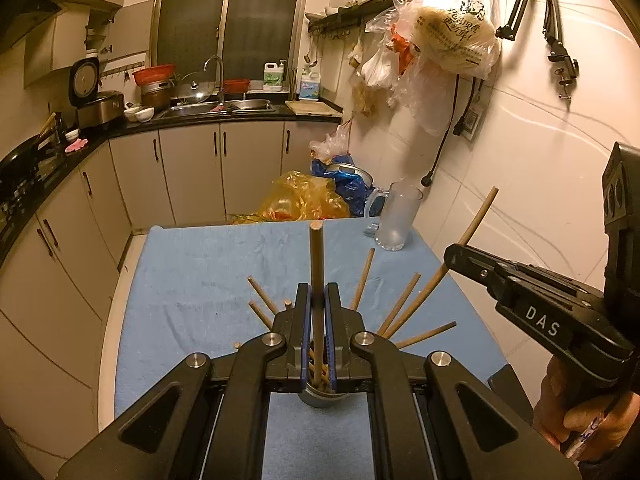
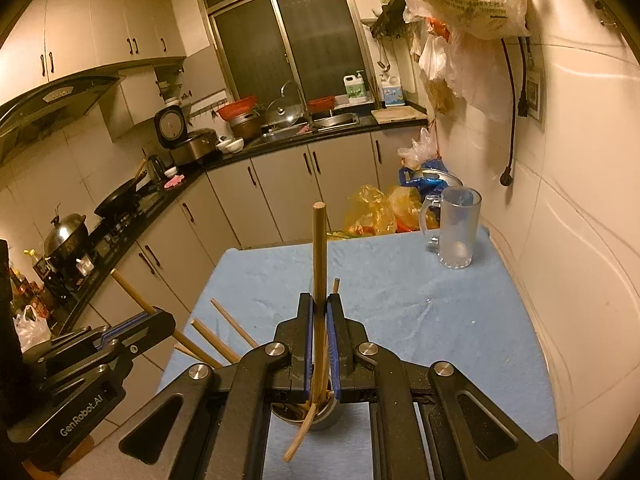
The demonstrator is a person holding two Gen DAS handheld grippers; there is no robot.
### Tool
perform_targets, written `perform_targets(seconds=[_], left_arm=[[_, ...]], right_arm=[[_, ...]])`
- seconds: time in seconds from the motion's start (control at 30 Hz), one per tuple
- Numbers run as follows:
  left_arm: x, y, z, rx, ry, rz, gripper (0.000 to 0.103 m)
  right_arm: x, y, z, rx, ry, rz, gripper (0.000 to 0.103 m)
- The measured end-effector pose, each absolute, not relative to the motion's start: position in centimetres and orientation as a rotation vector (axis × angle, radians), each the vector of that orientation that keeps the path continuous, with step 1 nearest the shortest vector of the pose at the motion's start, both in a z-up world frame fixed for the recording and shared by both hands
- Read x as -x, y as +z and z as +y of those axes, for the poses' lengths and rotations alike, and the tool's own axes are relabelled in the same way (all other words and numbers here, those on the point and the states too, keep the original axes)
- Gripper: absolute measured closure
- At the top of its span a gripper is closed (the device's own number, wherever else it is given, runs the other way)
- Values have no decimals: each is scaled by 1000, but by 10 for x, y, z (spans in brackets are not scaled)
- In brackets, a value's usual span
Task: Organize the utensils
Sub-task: 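Lower both held chopsticks into the black cup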
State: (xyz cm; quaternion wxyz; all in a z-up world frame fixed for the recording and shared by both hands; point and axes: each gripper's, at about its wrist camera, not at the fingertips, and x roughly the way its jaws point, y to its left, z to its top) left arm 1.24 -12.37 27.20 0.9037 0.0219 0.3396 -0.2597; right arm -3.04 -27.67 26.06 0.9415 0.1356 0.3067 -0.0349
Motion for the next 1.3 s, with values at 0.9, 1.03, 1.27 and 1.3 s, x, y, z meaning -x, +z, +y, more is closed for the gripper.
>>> perform_targets(seconds=[0.9, 1.03, 1.27, 1.3], left_arm=[[-23, 236, -126, -66, -528, 755, 97], [-24, 232, -126, -68, -528, 760, 97], [-24, 224, -126, -69, -528, 770, 97], [-24, 224, -126, -70, -528, 772, 97]], right_arm=[[7, 222, -271, -255, -63, 735, 96], [2, 218, -273, -258, -60, 753, 96], [0, 209, -270, -254, -52, 775, 96], [0, 208, -269, -253, -51, 779, 96]])
